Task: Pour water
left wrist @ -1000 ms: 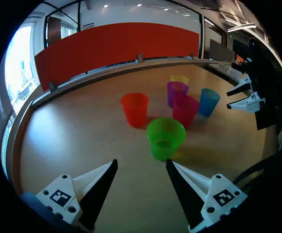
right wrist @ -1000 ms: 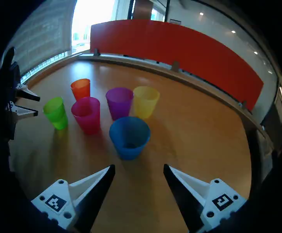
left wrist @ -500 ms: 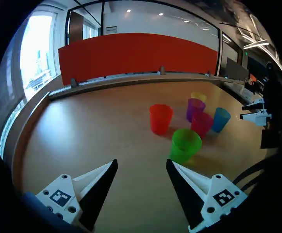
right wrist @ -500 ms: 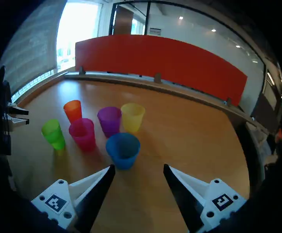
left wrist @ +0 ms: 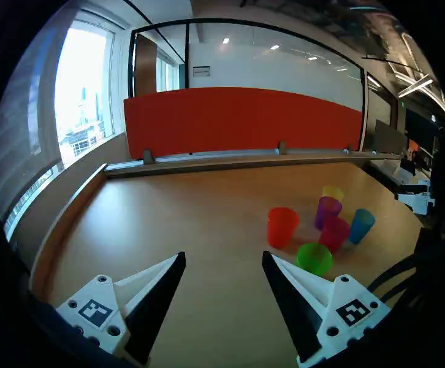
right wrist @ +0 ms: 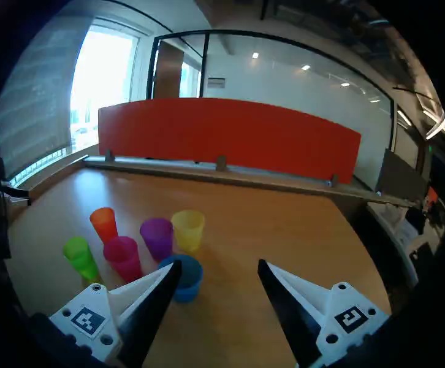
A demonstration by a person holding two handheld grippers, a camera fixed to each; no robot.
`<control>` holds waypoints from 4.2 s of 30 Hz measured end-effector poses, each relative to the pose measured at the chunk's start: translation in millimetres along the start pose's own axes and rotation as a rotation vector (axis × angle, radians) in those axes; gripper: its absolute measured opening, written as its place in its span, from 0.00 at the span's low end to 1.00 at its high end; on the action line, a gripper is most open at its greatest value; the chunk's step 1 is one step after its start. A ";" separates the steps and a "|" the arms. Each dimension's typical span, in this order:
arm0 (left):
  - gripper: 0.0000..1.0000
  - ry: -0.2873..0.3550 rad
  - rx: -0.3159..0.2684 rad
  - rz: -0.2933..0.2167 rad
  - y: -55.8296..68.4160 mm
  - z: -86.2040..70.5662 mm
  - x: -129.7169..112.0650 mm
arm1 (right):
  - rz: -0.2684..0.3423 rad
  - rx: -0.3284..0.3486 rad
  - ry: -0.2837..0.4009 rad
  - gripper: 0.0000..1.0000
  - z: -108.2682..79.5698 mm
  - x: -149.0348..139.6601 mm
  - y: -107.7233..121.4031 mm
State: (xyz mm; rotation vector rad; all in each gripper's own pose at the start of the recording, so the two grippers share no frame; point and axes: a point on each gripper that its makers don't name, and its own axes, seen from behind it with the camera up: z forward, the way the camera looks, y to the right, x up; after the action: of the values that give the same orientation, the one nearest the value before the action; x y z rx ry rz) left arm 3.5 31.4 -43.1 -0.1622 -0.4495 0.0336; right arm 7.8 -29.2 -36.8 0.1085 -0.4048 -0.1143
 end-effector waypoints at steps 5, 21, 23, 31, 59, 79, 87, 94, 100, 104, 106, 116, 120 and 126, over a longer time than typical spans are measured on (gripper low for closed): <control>0.92 0.046 0.022 0.015 -12.6 -6.2 22.6 | 0.014 -0.020 0.091 0.96 -4.4 33.3 7.3; 0.92 0.214 0.076 0.034 -36.0 -22.2 98.9 | 0.037 -0.098 0.294 0.96 -22.2 134.9 39.2; 0.92 0.238 0.080 0.031 -38.5 -23.7 110.4 | 0.042 -0.103 0.308 0.96 -23.0 141.4 41.1; 0.92 0.315 0.098 0.042 -43.8 -28.1 141.8 | 0.048 -0.114 0.346 0.96 -26.7 155.6 40.3; 0.92 0.460 0.106 0.027 -41.7 -3.2 101.1 | 0.045 -0.127 0.377 0.99 -28.2 154.6 27.8; 0.92 0.495 0.188 0.029 -38.1 22.8 25.7 | 0.075 -0.126 0.359 1.00 -11.1 121.8 22.7; 0.92 0.507 0.183 -0.008 -37.4 37.1 3.9 | 0.041 -0.137 0.371 1.00 -5.8 117.6 18.6; 0.92 0.500 0.184 -0.033 -36.8 47.3 -13.1 | 0.037 -0.130 0.359 1.00 -2.8 109.4 17.1; 0.92 0.500 0.193 -0.044 -41.1 51.1 -20.8 | 0.026 -0.127 0.349 1.00 -0.4 104.6 15.9; 0.92 0.492 0.192 -0.052 -42.3 54.1 -23.6 | 0.031 -0.127 0.343 1.00 -0.1 102.9 15.1; 0.92 0.488 0.192 -0.052 -42.7 54.7 -23.7 | 0.034 -0.125 0.342 1.00 -1.1 102.4 15.3; 0.92 0.466 0.186 -0.050 -42.4 59.5 -25.9 | 0.033 -0.133 0.347 1.00 -8.3 103.4 19.1; 0.92 0.465 0.185 -0.049 -42.0 59.4 -25.9 | 0.039 -0.129 0.346 1.00 -8.5 101.1 19.1; 0.92 0.463 0.186 -0.048 -42.3 58.5 -25.1 | 0.045 -0.127 0.359 1.00 -9.6 103.7 20.5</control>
State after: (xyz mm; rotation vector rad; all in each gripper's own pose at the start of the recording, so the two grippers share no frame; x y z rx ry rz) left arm -44.7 -3.3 5.0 0.0261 0.0133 -0.0097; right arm 108.1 -21.9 -2.9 -0.0059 -0.0409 -0.0739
